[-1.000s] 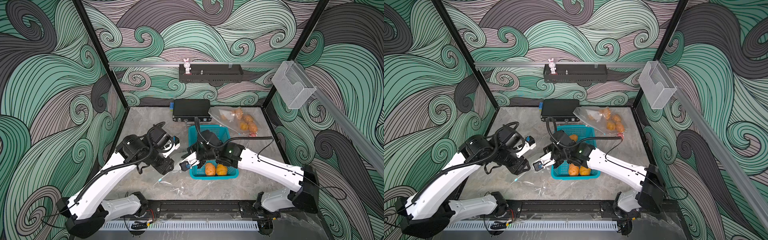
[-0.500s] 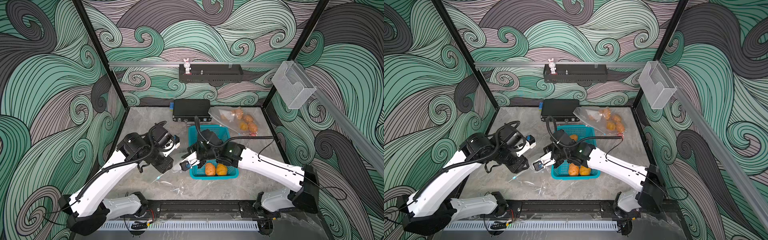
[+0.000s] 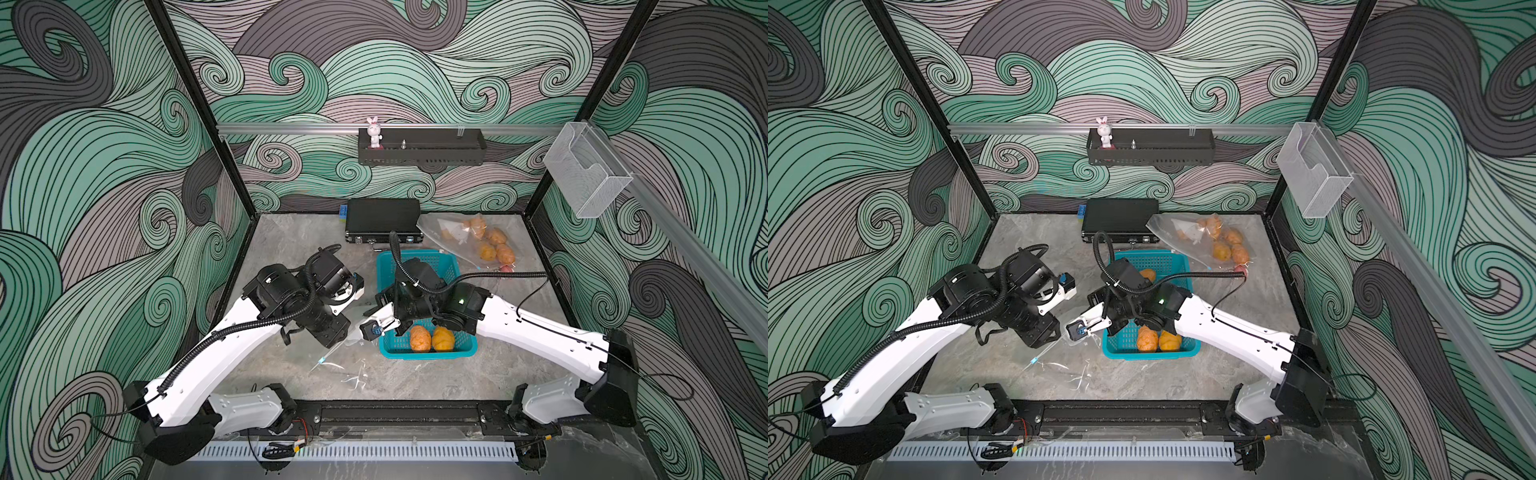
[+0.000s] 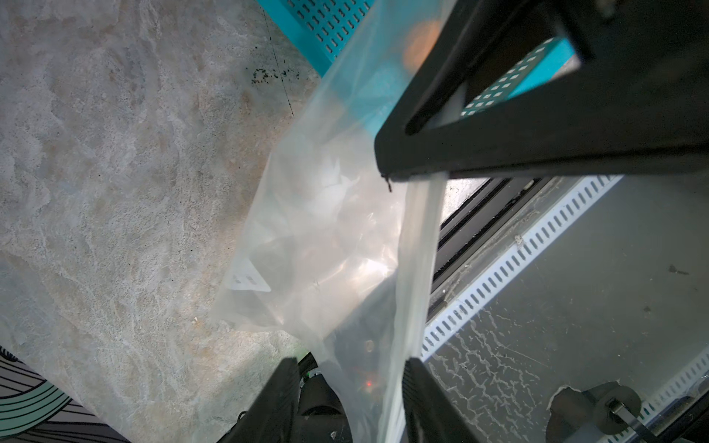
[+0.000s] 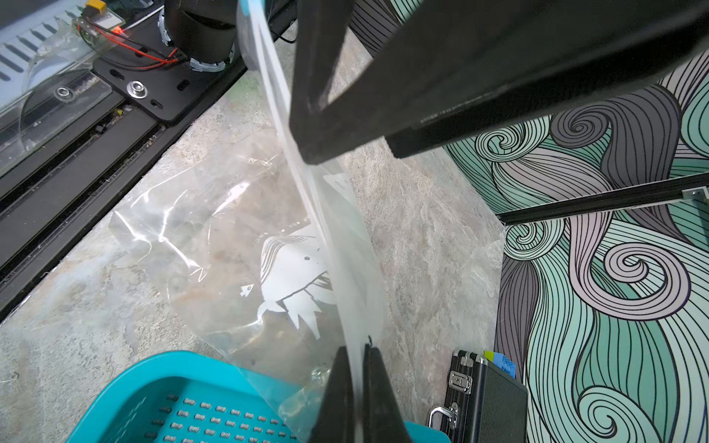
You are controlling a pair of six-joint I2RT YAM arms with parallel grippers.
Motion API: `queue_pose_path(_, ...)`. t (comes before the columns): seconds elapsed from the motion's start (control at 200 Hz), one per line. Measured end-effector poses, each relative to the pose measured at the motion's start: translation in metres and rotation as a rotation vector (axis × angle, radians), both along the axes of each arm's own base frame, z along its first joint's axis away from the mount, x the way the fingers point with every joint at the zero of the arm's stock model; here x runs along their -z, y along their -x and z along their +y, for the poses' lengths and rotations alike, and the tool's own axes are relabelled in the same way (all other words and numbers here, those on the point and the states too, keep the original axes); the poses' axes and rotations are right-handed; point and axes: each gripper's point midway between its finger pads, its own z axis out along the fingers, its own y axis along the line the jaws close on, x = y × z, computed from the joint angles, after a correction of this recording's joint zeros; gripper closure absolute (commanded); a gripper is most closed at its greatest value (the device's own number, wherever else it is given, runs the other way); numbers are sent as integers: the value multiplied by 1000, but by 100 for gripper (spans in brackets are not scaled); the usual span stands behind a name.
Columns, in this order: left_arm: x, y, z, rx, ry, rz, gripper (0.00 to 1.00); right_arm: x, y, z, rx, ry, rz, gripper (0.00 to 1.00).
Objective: Put the potatoes into a zipper bag and zip it
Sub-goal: Open the zipper of the food storage bag.
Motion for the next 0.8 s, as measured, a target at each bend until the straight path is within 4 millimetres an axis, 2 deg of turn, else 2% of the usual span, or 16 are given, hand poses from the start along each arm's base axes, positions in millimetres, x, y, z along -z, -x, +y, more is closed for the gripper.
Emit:
queue_pose_path(0.185, 2, 1, -2, 14, -11, 2, 53, -11, -1, 3, 6, -28, 7, 100)
queue_pose_path(0.385, 2, 0, -1, 8, -24, -4, 51, -10, 0, 4, 2, -21, 33, 100)
queue_pose_path(0.605, -24, -4, 2, -10, 9, -69, 51, -1, -1, 6, 2, 5, 54, 100)
queue_pose_path(0.801, -27, 3, 7, -8, 25, -70, 51, 2, 0, 5, 2, 18, 66, 100)
